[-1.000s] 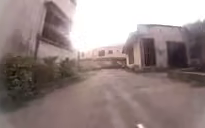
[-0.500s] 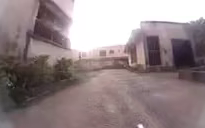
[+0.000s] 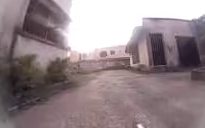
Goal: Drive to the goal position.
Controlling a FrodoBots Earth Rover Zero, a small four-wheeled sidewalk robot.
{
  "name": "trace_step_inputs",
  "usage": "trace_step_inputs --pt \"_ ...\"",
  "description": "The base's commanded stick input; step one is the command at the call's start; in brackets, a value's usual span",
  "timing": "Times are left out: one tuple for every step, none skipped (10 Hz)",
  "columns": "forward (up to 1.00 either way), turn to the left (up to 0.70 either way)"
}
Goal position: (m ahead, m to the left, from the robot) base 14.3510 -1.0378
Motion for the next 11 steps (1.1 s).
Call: trace_step_inputs --pt "1.00 0.00" --pt "1.00 0.00" --pt "1.00 -0.18" --pt "1.00 -0.28" --pt "1.00 -0.33" --pt "1.00 -0.23" --pt "1.00 -0.08" --pt "1.00 0.00" --pt "1.00 0.00" --pt "1.00 0.00" --pt "1.00 0.00"
